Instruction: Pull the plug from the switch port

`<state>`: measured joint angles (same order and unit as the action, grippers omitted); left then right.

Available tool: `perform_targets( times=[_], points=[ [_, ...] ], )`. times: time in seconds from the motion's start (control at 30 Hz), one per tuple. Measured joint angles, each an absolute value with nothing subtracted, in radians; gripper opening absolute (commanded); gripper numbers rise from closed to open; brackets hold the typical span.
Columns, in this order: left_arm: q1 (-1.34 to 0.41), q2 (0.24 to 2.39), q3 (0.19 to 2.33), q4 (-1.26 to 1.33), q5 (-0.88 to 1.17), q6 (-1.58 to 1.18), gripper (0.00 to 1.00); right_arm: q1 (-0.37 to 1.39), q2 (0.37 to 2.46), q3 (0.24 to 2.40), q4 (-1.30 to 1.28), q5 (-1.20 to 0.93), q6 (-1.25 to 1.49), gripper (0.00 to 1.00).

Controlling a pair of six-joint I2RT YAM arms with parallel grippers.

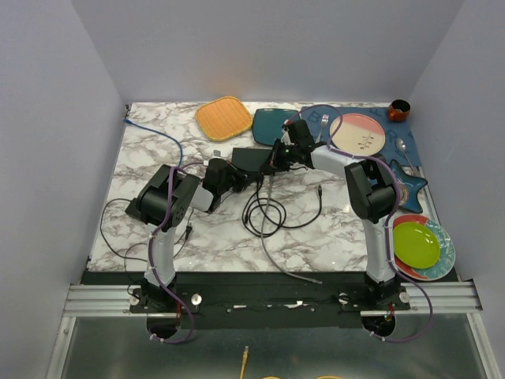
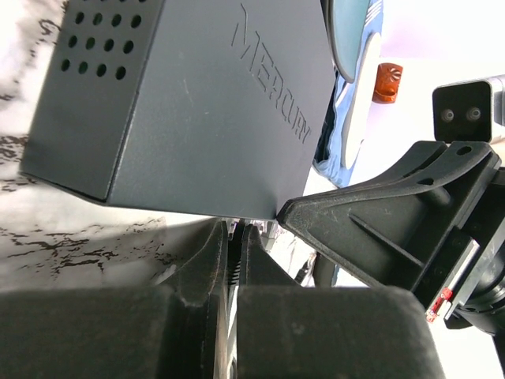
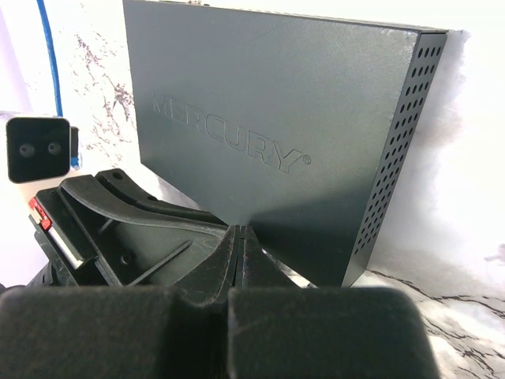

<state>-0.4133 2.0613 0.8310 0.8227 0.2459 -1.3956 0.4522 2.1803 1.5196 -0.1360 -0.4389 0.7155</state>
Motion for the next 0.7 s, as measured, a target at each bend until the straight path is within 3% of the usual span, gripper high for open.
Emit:
perform_targets(
  times=[0.7],
  points=[
    [-0.414,2.027,0.696,0.941,0.262,-1.404,0.0,0.452,2.179,1.515,-0.129,-0.442,0.715,0.01]
  ],
)
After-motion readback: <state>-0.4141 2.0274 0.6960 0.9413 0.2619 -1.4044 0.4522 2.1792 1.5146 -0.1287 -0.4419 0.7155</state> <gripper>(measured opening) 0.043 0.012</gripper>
